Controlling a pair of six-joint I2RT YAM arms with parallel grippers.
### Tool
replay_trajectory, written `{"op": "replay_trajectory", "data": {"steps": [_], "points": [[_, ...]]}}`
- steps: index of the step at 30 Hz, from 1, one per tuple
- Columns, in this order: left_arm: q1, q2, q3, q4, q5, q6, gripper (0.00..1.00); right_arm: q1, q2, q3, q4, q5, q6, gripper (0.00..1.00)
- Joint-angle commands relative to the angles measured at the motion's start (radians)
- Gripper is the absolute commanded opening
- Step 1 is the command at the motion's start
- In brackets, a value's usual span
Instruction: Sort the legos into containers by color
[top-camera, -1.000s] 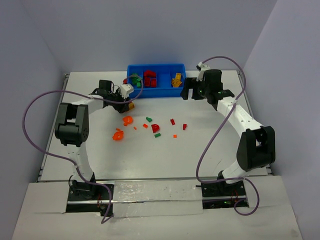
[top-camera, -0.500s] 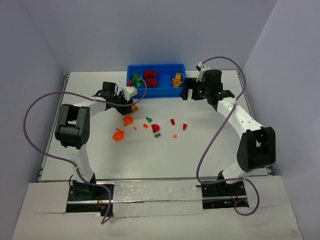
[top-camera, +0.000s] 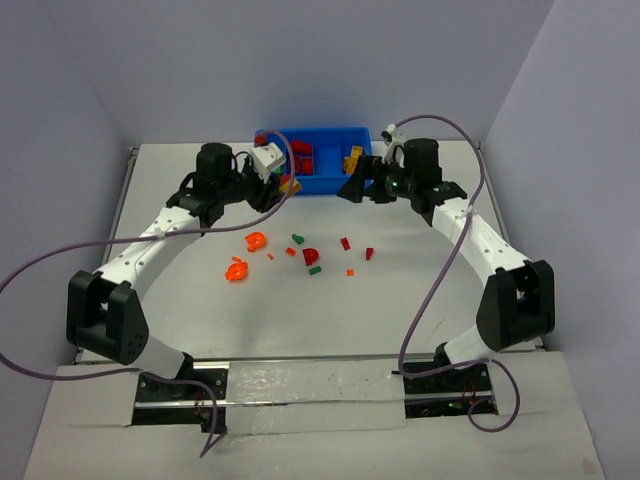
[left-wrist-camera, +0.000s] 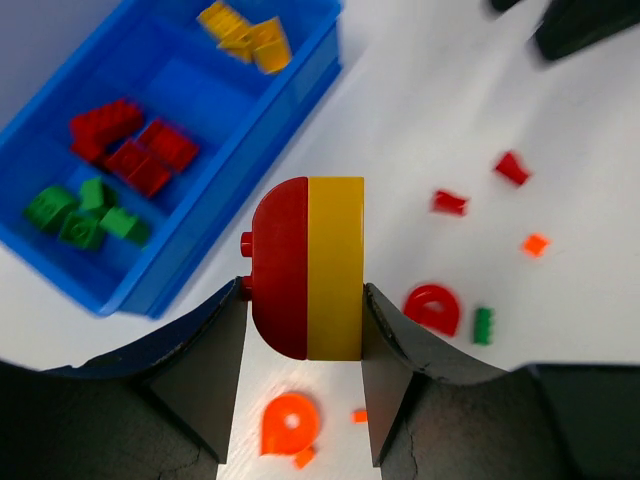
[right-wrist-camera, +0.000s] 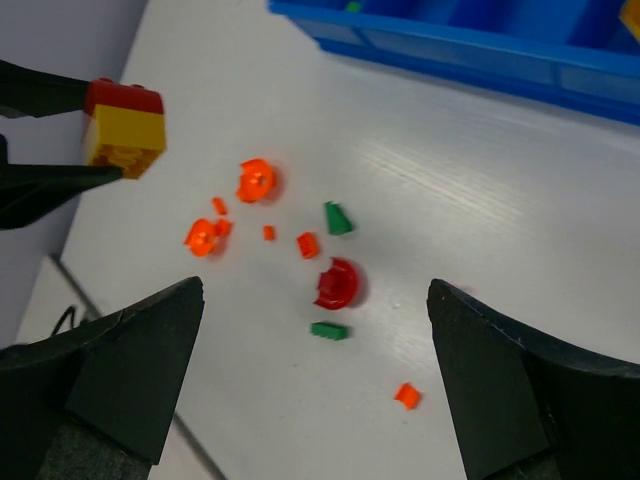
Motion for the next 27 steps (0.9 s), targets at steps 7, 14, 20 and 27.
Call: {"op": "replay_trajectory", "data": {"steps": [7, 14, 20, 27], "points": [[-0.123, -0.034, 0.02, -0.035, -0.027, -0.13, 0.0, 0.112, 0.003, 0.056, 0.088, -0.222, 0.098, 1.0], [-0.156, -0.036, 0.032, -0.048, -0.016, -0.131, 0.0, 0.116, 0.054, 0.044, 0.113, -0.285, 0.158, 0.95], [-0.175, -0.033, 0.043, -0.053, -0.024, -0.129, 0.0, 0.115, 0.094, 0.06, 0.119, -0.323, 0.191, 0.91], [-0.19, -0.03, 0.048, -0.053, -0.027, -0.125, 0.0, 0.112, 0.142, 0.054, 0.187, -0.408, 0.285, 0.77]]}}
